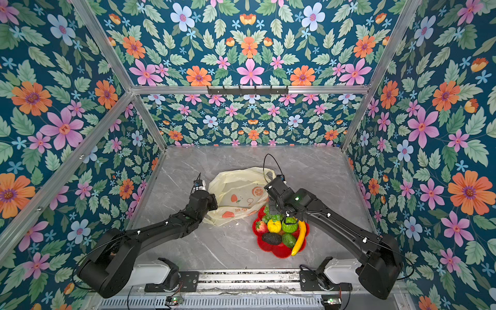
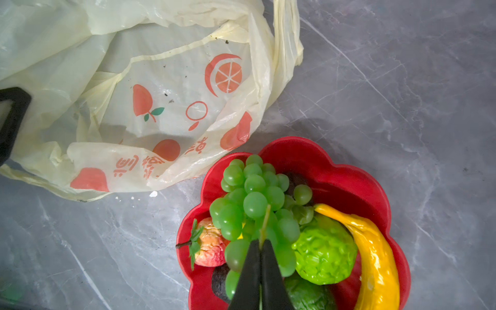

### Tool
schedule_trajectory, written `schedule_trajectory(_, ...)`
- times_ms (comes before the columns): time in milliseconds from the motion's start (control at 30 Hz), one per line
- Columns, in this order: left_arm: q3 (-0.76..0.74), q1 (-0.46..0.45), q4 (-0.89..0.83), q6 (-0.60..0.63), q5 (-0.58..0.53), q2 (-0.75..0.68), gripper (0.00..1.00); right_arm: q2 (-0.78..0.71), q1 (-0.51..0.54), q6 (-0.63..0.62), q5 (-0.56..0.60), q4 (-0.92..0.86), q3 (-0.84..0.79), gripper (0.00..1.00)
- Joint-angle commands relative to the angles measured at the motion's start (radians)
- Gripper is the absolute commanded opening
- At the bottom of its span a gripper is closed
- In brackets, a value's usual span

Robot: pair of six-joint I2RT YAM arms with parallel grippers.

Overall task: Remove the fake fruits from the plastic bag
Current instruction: 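Lower the green grapes into the red bowl and open the right gripper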

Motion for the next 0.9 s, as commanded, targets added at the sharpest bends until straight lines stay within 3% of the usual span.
schedule_trajectory(0,0.003,0.0,-0.002,0.005,0.002,0.0,0.0,0.008,-0.022,0.015,-0.003,0.027,-0.01,0.0)
schedule_trajectory(400,0.0,0.001,-0.002,0.006,-0.003,-0.006,0.0,0.09,-0.09,0.059,0.06,-0.024,-0.021,0.0)
schedule_trajectory(867,0.004,0.001,0.007,0.006,-0.007,0.014,0.0,-0.118,-0.04,0.101,-0.002,-0.035,-0.183,0.0)
